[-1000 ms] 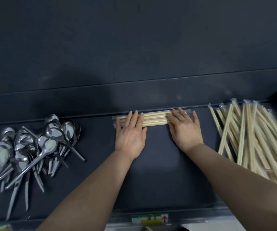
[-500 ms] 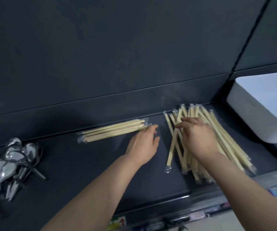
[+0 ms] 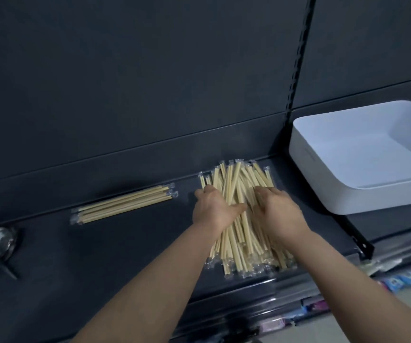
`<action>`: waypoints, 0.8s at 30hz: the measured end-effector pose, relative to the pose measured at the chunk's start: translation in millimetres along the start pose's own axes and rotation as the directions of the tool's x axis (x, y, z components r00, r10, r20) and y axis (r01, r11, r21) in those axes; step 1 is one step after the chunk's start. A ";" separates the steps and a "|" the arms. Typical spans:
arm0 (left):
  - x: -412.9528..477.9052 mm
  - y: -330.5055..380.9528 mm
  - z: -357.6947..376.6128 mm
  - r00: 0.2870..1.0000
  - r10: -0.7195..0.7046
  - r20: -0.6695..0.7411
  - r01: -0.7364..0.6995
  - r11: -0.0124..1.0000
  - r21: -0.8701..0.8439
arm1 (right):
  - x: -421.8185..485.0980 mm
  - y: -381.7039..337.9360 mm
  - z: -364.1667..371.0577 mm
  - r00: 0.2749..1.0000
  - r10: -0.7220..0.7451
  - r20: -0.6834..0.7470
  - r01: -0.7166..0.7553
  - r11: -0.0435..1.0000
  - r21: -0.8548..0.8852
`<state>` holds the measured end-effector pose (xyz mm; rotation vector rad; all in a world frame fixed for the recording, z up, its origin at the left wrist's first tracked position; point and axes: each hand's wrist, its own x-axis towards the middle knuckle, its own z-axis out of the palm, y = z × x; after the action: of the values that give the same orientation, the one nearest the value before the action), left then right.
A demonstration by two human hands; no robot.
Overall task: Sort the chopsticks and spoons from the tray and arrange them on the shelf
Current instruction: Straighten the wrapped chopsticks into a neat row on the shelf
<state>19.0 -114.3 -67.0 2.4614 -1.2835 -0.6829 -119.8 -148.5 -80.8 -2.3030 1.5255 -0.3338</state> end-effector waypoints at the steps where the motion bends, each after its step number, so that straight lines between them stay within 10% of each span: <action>1: 1.9 1.8 1.1 0.999 -0.039 0.015 0.039 0.999 -0.015 | -0.1 1.6 -1.8 1.000 -0.002 0.010 0.002 1.000 -0.001; 24: 4.2 -42.0 -37.9 0.994 -0.104 0.014 0.084 0.709 -0.700 | 16.0 -54.2 10.3 0.972 -0.228 -0.064 0.232 0.970 0.074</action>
<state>70.2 -92.9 -54.9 1.8835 -0.6843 -0.9470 -64.3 -142.4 -67.5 -2.4276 1.2441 -0.5136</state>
